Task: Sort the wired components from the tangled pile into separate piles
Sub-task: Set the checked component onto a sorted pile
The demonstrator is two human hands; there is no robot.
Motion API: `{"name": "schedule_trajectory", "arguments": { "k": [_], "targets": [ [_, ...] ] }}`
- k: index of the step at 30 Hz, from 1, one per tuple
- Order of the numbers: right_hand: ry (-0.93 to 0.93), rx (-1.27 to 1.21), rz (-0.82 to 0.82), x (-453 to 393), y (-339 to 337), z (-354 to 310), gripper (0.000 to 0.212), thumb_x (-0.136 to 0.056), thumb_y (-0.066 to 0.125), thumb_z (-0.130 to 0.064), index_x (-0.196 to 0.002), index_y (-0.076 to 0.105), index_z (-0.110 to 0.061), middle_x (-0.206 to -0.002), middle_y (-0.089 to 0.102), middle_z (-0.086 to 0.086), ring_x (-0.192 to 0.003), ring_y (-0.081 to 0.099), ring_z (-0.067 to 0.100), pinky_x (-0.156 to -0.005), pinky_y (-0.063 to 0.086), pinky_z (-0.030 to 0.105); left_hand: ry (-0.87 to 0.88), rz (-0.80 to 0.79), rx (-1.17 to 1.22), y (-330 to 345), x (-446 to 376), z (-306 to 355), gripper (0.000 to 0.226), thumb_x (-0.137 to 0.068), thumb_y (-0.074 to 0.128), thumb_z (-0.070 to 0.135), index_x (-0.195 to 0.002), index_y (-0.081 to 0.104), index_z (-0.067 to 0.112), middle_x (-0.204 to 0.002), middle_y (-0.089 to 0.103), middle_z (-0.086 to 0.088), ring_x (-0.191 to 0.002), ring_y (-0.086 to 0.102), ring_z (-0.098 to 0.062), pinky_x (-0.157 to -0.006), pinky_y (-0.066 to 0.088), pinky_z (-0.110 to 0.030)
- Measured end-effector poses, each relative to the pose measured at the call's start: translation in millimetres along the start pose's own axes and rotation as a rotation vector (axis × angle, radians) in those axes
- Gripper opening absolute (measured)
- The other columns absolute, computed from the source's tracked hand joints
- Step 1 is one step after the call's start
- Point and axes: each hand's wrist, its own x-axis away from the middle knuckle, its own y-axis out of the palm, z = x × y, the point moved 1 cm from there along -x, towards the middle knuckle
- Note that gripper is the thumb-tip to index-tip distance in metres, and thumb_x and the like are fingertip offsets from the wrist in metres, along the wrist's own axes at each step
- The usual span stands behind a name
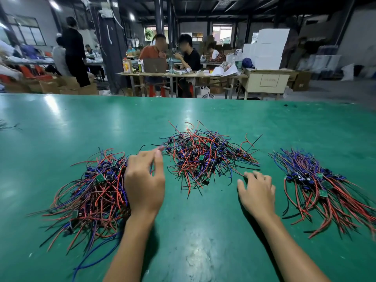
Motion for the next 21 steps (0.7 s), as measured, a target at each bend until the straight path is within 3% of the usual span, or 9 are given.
{"name": "schedule_trajectory", "arguments": {
  "k": [3,7,9,11,13,15,17,19,21],
  "targets": [
    [-0.004,-0.074,0.151,0.6,-2.4,0.3,0.019,-0.097,0.062,-0.038,-0.104,0.072,-0.023,-0.121,0.063,0.005,-0.117,0.047,0.027,-0.095,0.037,0.040,-0.118,0.098,-0.378,-20.7,-25.3,-20.6,0.025,-0.100,0.058,0.021,-0.113,0.075,0.011,-0.106,0.073,-0.012,-0.101,0.053,-0.035,-0.089,0.041,-0.043],
    [-0.024,0.016,0.127,3.5,-4.2,1.4,0.018,-0.100,0.059,-0.037,-0.100,0.073,-0.025,-0.114,0.063,0.003,-0.112,0.048,0.025,-0.092,0.037,0.038,-0.383,0.032,-0.519,-29.3,-26.8,-33.6,0.027,-0.092,0.060,0.007,-0.115,0.075,0.009,-0.130,0.060,-0.017,-0.125,0.039,-0.040,-0.102,0.031,-0.049],
    [-0.025,-0.038,0.111,7.5,-6.3,-2.4,0.015,-0.100,0.058,-0.032,-0.098,0.072,-0.025,-0.114,0.064,0.002,-0.111,0.050,0.026,-0.092,0.037,0.039,-0.321,0.131,-0.507,-27.4,-21.2,-25.9,0.035,-0.084,0.061,-0.002,-0.112,0.075,0.013,-0.135,0.052,-0.018,-0.129,0.036,-0.043,-0.103,0.029,-0.051],
    [0.005,-0.210,0.153,13.9,-14.4,-11.2,0.011,-0.100,0.058,-0.026,-0.094,0.066,-0.024,-0.110,0.065,0.002,-0.108,0.053,0.028,-0.092,0.037,0.040,-0.093,0.116,-0.411,-12.7,-5.2,-7.0,0.034,-0.083,0.059,0.004,-0.107,0.073,0.022,-0.119,0.063,-0.009,-0.115,0.047,-0.035,-0.093,0.037,-0.047],
    [-0.007,-0.282,0.191,23.7,-22.6,-21.1,0.010,-0.100,0.058,-0.027,-0.090,0.059,-0.028,-0.104,0.067,0.002,-0.104,0.056,0.029,-0.091,0.036,0.040,-0.070,-0.122,-0.110,14.7,17.1,10.7,0.023,-0.090,0.054,0.017,-0.103,0.070,0.028,-0.094,0.070,0.005,-0.088,0.060,-0.021,-0.080,0.051,-0.040],
    [-0.037,-0.298,0.158,37.8,-26.0,-28.0,0.014,-0.097,0.062,-0.031,-0.083,0.059,-0.032,-0.092,0.072,-0.003,-0.094,0.063,0.026,-0.089,0.040,0.038,-0.321,-0.414,0.213,43.8,38.6,20.2,0.019,-0.099,0.053,0.020,-0.108,0.069,0.023,-0.082,0.072,0.004,-0.068,0.065,-0.015,-0.067,0.060,-0.042],
    [-0.083,-0.409,0.081,48.9,-27.3,-31.5,0.017,-0.090,0.071,-0.034,-0.074,0.066,-0.035,-0.076,0.072,-0.013,-0.077,0.067,0.012,-0.079,0.049,0.030,-0.539,-0.606,0.367,69.1,51.5,24.2,0.022,-0.105,0.048,0.021,-0.107,0.067,0.012,-0.090,0.073,-0.005,-0.066,0.066,-0.015,-0.068,0.061,-0.041],
    [-0.159,-0.552,-0.044,55.0,-29.1,-36.1,0.020,-0.086,0.078,-0.031,-0.067,0.071,-0.035,-0.064,0.070,-0.017,-0.061,0.061,-0.003,-0.064,0.048,0.020,-0.697,-0.671,0.489,81.6,52.8,23.2,0.033,-0.108,0.042,0.024,-0.090,0.064,0.007,-0.094,0.072,-0.013,-0.062,0.067,-0.017,-0.062,0.057,-0.037],
    [-0.246,-0.675,-0.225,59.9,-30.2,-43.9,0.017,-0.085,0.081,-0.027,-0.069,0.077,-0.032,-0.066,0.073,-0.014,-0.059,0.062,-0.001,-0.064,0.050,0.023,-0.824,-0.666,0.592,81.3,47.9,18.8,0.032,-0.107,0.046,0.022,-0.086,0.065,0.008,-0.087,0.076,-0.011,-0.056,0.066,-0.021,-0.054,0.056,-0.033]
  ]
}}
